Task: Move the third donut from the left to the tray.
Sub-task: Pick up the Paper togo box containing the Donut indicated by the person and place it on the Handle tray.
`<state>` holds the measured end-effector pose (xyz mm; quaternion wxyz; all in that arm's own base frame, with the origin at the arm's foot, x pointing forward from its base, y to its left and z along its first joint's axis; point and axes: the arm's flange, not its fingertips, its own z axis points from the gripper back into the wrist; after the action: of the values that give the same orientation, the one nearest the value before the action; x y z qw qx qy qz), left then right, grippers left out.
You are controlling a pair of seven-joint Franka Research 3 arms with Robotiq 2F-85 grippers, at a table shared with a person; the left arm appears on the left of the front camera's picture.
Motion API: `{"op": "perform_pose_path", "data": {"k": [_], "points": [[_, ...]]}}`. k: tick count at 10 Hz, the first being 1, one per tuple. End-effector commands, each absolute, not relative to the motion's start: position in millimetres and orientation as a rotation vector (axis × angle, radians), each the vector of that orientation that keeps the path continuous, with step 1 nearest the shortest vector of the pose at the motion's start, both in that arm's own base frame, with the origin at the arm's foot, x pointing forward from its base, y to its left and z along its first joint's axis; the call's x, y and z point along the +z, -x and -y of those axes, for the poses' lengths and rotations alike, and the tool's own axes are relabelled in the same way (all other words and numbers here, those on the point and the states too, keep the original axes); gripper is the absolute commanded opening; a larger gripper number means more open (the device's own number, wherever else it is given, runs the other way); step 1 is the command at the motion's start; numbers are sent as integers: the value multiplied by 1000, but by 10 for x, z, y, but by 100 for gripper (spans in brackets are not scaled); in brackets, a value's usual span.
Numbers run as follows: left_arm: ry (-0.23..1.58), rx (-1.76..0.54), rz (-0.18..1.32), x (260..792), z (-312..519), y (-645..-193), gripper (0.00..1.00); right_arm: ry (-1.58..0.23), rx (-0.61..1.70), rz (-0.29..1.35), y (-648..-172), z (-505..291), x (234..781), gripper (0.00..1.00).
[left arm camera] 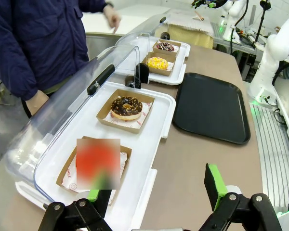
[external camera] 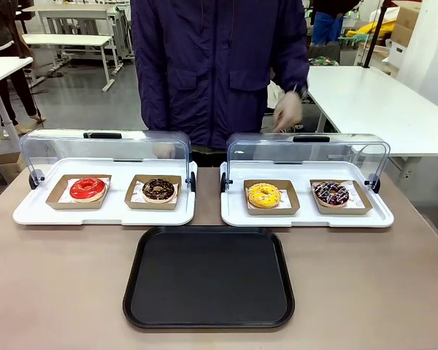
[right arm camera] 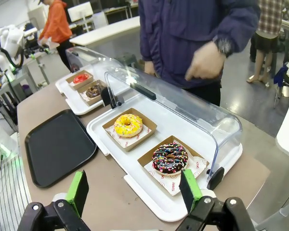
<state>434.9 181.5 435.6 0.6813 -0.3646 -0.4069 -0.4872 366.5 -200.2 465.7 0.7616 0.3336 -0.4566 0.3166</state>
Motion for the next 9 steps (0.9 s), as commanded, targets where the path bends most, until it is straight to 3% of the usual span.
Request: {"op": "perform_pose_path", "data": {"k": [1, 9], "points": [[815, -1099, 919, 4373, -1813, -4343, 100, -725, 705, 1030, -3703, 2012, 4660, 100], [815, -1099, 919, 4373, -1813, -4343, 100, -725, 705, 1030, -3703, 2012, 4660, 100]]}}
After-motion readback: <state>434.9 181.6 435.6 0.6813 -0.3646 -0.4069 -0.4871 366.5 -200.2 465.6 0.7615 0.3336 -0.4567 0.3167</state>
